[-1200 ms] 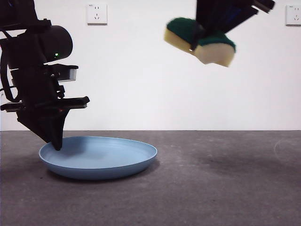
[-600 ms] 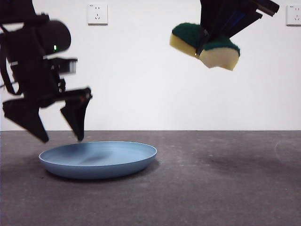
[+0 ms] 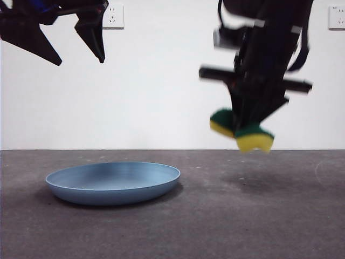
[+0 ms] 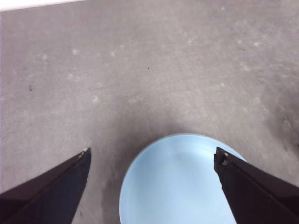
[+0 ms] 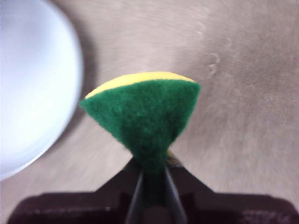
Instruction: Pick up the plate,pick up the cloth,clean the plate with the cloth
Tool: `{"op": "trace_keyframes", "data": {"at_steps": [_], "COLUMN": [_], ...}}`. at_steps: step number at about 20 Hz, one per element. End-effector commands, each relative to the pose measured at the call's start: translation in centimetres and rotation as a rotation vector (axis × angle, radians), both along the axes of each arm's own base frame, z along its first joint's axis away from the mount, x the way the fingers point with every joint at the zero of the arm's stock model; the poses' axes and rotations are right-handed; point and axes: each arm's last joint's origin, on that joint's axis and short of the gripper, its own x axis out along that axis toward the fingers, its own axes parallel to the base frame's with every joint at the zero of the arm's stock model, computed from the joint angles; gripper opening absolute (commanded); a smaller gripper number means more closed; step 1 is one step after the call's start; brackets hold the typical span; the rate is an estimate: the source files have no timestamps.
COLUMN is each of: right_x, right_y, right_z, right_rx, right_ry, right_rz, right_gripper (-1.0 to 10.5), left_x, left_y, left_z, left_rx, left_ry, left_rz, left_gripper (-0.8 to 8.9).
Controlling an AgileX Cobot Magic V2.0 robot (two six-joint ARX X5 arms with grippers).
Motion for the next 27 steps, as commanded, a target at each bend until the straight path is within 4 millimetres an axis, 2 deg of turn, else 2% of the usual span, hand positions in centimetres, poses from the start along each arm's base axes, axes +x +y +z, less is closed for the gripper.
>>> {"op": "trace_keyframes", "data": {"at_steps": [1, 4, 7, 8, 11, 12, 17, 21, 24, 27], "right_x": [1.2, 2.3, 2.6, 2.6, 2.6, 2.6, 2.6, 2.4, 2.2, 2.1], "right_y": [0.2, 0.4, 0.4, 0.4, 0.4, 0.4, 0.4, 0.2, 0.1, 0.1], "right_z": [-2.8, -6.0, -7.8, -7.8, -7.7, -7.7, -7.4, -6.1, -5.4, -5.4], "right_rx": [-0.018, -0.065, -0.092, -0.092, -0.090, -0.090, -0.086, -0.070, -0.061, -0.070], "right_ry": [0.057, 0.134, 0.180, 0.179, 0.176, 0.176, 0.169, 0.135, 0.118, 0.127], "right_rz": [-0.034, -0.048, -0.053, -0.053, -0.052, -0.053, -0.052, -0.042, -0.039, -0.035], "right_gripper": [-0.2, -0.2, -0.2, -0.1, 2.0, 2.3, 2.3, 2.3, 4.7, 4.7], "left_x": [-1.9, -4.0, -4.7, -4.8, -4.8, -4.8, -4.9, -5.0, -5.0, -5.1], "left_y": [0.2, 0.5, 0.8, 0.8, 0.8, 0.8, 0.9, 1.0, 1.0, 1.1], "left_z": [-0.6, -0.2, 0.2, 0.2, 0.0, 0.0, -0.1, -0.4, -0.4, -0.6], "left_rx": [-0.017, -0.032, -0.032, -0.027, -0.017, -0.016, -0.004, 0.020, 0.022, 0.034], "left_ry": [-0.024, -0.066, -0.072, -0.066, -0.055, -0.055, -0.041, -0.019, -0.015, 0.003], "left_rz": [-0.014, -0.041, -0.048, -0.048, -0.044, -0.043, -0.043, -0.030, -0.030, -0.030], "left_gripper": [4.38, 4.38, 4.38, 4.38, 4.38, 4.38, 4.38, 4.37, 4.37, 4.37]}}
